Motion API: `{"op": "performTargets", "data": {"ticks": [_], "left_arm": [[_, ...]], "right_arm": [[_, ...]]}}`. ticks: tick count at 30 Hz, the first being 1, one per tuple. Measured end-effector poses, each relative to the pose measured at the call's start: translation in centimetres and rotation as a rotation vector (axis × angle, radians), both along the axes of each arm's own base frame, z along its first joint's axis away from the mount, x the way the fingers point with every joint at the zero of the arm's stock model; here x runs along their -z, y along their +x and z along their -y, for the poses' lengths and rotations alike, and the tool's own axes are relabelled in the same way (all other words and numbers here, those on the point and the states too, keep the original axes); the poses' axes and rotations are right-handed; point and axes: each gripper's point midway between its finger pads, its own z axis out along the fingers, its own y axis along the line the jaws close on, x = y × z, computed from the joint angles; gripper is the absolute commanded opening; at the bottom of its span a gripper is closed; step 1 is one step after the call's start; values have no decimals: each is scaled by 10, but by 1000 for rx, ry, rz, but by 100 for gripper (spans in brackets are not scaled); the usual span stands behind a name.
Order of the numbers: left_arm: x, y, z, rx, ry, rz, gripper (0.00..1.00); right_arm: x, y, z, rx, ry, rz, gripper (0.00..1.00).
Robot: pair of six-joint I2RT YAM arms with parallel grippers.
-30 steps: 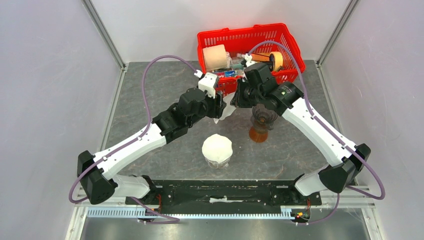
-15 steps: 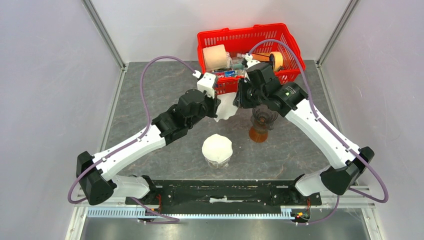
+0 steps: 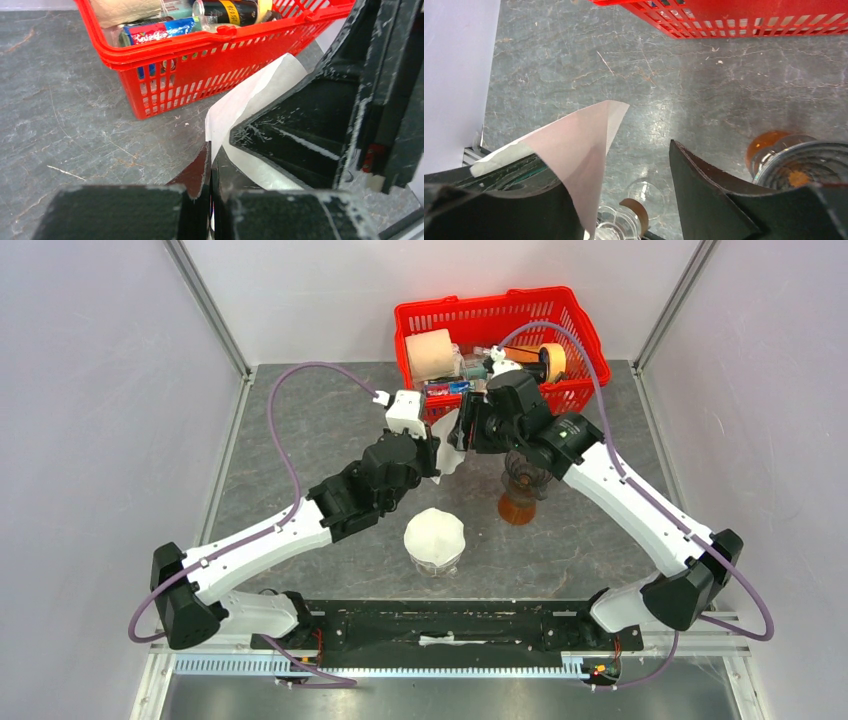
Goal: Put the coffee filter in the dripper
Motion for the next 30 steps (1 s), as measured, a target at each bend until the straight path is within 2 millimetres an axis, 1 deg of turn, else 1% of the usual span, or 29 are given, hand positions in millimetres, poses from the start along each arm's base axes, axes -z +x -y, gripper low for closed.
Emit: {"op": "performTargets", "data": {"ticks": [4, 7, 8, 9, 10, 12, 13, 14, 18, 21, 24, 26, 30], "left_arm": [[-1, 2, -4, -63, -33, -6, 2], [-3, 5, -7, -111, -51, -6, 2], [-2, 6, -7, -122, -54, -7, 2], [-2, 6, -8, -132, -56, -6, 2], [-2, 7, -7, -137, -57, -7, 2], [-3, 9, -7, -145, -56, -6, 2], [-2, 10, -7, -151, -54, -5, 2], [-2, 10, -8, -161, -52, -4, 2], [-2, 13, -16, -201, -43, 7, 2], [-3, 13, -19, -210, -32, 9, 2], [-1, 11, -22, -206, -11, 5, 2], [3, 9, -24, -200, 13, -6, 2], [9, 4, -23, -171, 35, -29, 2]], "right_arm": [[6, 3, -10, 21, 28, 15, 59], [5, 5, -16, 38, 37, 35, 54], [4, 5, -18, 41, 41, 42, 49], [3, 5, -19, 45, 44, 48, 43], [3, 5, -21, 47, 44, 52, 30], [3, 7, -23, 56, 44, 60, 14], [4, 8, -23, 60, 41, 63, 9], [5, 10, -24, 70, 41, 65, 7], [10, 14, -18, 105, 18, 72, 5], [13, 13, -15, 108, -8, 75, 5], [17, 9, -13, 93, -35, 69, 4], [18, 6, -12, 80, -49, 65, 3], [17, -2, -7, 53, -68, 59, 2]]}}
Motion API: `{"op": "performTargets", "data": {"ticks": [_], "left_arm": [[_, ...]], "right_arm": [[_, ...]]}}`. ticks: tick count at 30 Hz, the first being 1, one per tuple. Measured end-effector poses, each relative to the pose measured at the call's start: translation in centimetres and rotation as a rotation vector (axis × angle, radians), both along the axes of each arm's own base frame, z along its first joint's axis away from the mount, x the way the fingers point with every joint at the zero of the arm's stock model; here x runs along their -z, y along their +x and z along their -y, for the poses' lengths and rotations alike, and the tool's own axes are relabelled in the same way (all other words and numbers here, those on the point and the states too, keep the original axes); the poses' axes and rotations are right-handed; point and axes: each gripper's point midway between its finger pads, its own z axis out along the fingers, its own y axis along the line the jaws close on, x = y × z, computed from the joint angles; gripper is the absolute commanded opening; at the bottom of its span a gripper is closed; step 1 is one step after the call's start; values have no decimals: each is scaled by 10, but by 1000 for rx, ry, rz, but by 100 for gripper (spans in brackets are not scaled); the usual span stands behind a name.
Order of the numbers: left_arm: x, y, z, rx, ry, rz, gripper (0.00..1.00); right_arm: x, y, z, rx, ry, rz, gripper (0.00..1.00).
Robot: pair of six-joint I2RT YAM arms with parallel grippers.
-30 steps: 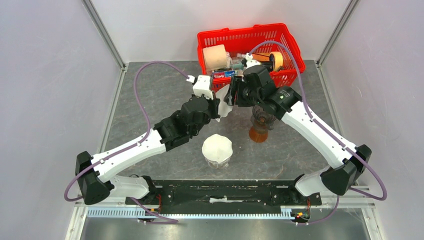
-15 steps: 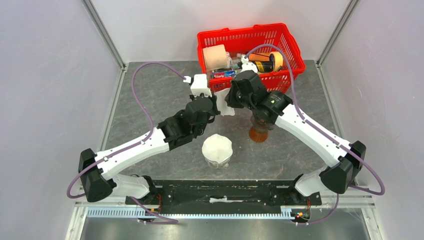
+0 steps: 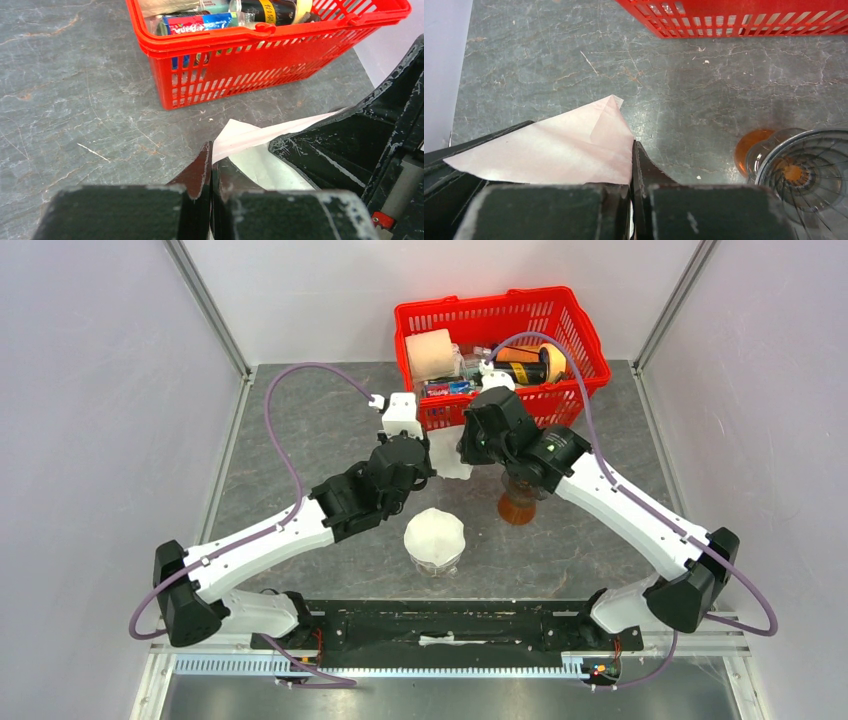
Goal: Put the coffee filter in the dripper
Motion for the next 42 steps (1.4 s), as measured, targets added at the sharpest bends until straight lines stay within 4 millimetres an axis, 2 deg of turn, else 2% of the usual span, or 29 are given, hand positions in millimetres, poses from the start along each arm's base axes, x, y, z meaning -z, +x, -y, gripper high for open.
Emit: {"op": "performTargets", "data": {"ticks": [2, 4, 6, 8, 10, 15, 17, 20, 23, 27, 30, 33, 37, 41, 42], "left_arm": [[-1, -2, 2, 19, -2, -6, 7], [-2, -5, 4, 39, -7, -12, 25], [-3, -7, 5, 64, -9, -20, 50], [-2, -11, 5, 94, 1, -32, 68], [-3, -14, 6, 130, 7, -36, 78], [-16, -26, 9, 215, -24, -30, 85], [-27, -33, 7, 242, -50, -14, 88], [-49, -43, -1, 270, -103, 26, 90], [-68, -56, -14, 294, -157, 76, 90], [-77, -61, -32, 276, -188, 112, 91], [-67, -52, -44, 220, -173, 108, 91], [-44, -35, -58, 157, -134, 74, 91], [-16, -20, -77, 97, -101, 18, 91], [-1, -17, -84, 87, -91, -17, 91], [1, -16, -85, 88, -92, -22, 91]], "right_arm": [[-1, -4, 2, -12, -5, -4, 2], [-3, -8, 4, -24, -9, -7, 2], [-4, -11, 6, -33, -15, -11, 3], [-3, -13, 11, -33, -26, -19, 4], [-3, -14, 17, -27, -35, -35, 4], [-16, -12, 41, 13, -39, -77, 8], [-25, -9, 54, 40, -26, -87, 8], [-29, -11, 76, 76, -21, -127, 9], [-24, -21, 104, 126, -37, -192, 9], [-21, -44, 135, 177, -51, -269, 11], [-19, -59, 149, 199, -51, -317, 11], [-13, -63, 155, 201, -38, -374, 11], [8, -58, 152, 181, -42, -493, 14], [29, -49, 153, 183, -56, -585, 15], [31, -47, 154, 185, -58, -594, 18]]}}
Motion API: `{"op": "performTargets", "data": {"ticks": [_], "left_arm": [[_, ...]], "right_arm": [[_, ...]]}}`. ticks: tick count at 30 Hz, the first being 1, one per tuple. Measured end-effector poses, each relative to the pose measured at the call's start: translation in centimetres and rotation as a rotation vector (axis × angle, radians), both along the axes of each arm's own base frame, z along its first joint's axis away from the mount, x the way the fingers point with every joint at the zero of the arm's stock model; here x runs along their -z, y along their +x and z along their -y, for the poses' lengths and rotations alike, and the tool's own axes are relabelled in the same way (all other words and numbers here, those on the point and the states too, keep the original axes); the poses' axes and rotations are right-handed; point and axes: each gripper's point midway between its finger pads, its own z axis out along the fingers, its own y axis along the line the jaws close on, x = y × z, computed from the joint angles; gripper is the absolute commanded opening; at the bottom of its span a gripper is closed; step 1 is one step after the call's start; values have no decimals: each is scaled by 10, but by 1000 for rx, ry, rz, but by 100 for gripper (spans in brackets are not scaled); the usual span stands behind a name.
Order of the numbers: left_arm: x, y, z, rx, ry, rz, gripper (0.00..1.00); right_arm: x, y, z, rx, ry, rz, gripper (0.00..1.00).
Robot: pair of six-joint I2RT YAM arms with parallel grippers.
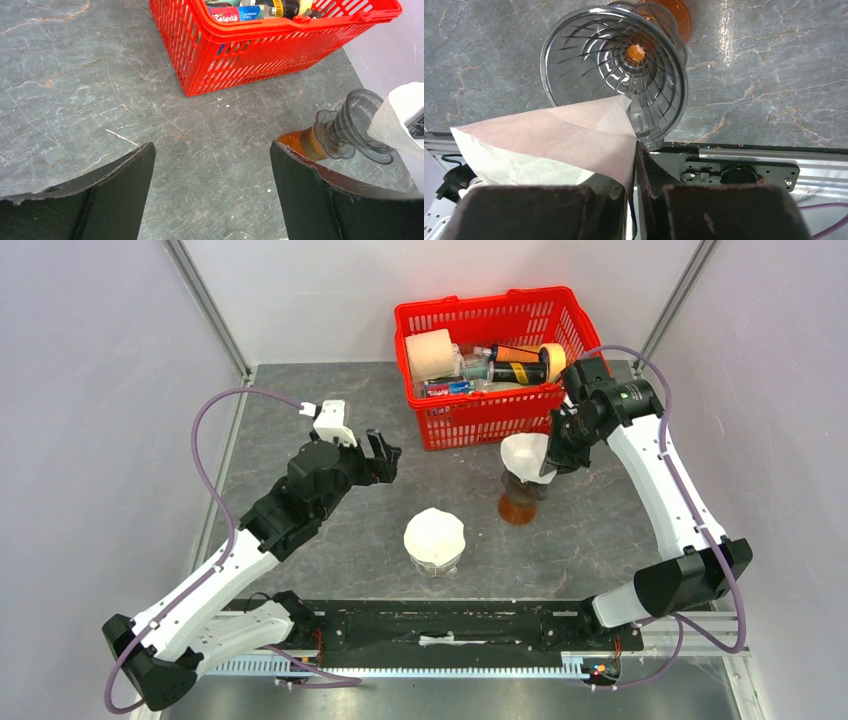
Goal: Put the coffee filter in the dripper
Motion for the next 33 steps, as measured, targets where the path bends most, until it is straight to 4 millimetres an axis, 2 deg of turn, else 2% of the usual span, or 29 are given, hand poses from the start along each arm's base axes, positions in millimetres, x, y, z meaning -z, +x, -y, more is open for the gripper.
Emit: {"op": "performTargets", "data": {"ticks": [5, 9, 12, 18, 23, 27, 29, 33], "left_arm": [[3, 2, -3, 0, -8, -15, 91], [4, 3, -5, -1, -14, -20, 91], [4, 3, -4, 5, -19, -23, 91], [6, 3, -4, 7, -18, -28, 91], [8, 2, -4, 6, -13, -33, 91], [8, 3, -5, 4, -14, -34, 92], [8, 3, -6, 1, -13, -34, 92], [9, 5, -8, -6, -14, -35, 92]], "right_arm": [[4, 2, 5, 10, -8, -21, 43], [0, 2, 7, 9, -16, -15, 53], [-6, 4, 10, 15, -21, 2, 57], [-23, 8, 19, 26, -58, 57, 57], [-46, 12, 20, 32, -50, 137, 49], [-59, 11, 16, 26, -11, 195, 38], [-62, 12, 13, 25, -2, 217, 35], [-55, 16, 2, 0, -14, 216, 33]]}}
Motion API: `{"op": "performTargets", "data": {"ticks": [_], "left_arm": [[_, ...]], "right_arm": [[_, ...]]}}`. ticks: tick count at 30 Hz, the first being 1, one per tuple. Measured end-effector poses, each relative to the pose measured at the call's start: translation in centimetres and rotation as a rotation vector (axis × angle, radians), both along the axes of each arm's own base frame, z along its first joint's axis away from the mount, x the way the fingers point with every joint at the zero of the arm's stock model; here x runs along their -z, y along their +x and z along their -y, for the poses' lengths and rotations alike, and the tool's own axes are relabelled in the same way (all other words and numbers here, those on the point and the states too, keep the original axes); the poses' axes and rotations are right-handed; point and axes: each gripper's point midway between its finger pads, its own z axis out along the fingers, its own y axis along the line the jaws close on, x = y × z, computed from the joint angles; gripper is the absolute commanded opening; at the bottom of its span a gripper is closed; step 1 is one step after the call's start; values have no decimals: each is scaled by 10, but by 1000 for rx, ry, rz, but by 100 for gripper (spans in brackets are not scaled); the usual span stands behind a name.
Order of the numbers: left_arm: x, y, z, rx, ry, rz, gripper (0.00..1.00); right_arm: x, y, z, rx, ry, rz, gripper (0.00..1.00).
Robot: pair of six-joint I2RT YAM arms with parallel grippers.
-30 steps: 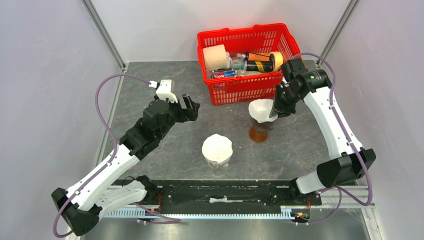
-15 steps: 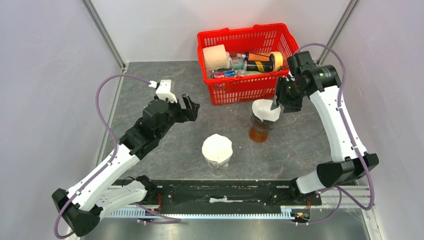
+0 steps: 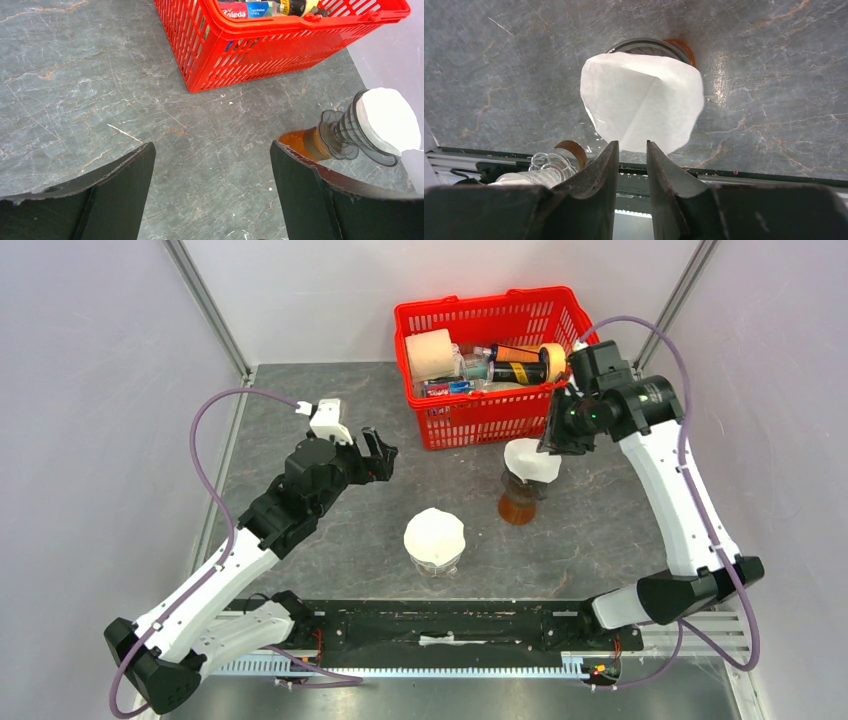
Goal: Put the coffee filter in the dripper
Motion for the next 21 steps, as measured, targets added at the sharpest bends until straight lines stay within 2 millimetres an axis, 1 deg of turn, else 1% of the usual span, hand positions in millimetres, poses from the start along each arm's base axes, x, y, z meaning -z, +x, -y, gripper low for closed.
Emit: {"op": "performTargets", "data": {"ticks": [4, 8, 12, 16, 21], "left_arm": [[0, 1, -1, -6, -1, -1, 92], [4, 1, -2, -8, 5, -8, 92], [7, 0, -2, -9, 4, -14, 92], [7, 0, -2, -11, -3, -15, 92], [4, 0, -3, -14, -11, -11, 92]], "right_arm": [[17, 10, -13, -24, -46, -34, 30], [44, 18, -17, -25, -114, -95, 30], [67, 24, -20, -29, -172, -148, 26], [80, 27, -20, -30, -210, -173, 25], [94, 26, -17, -22, -236, -194, 24]]}}
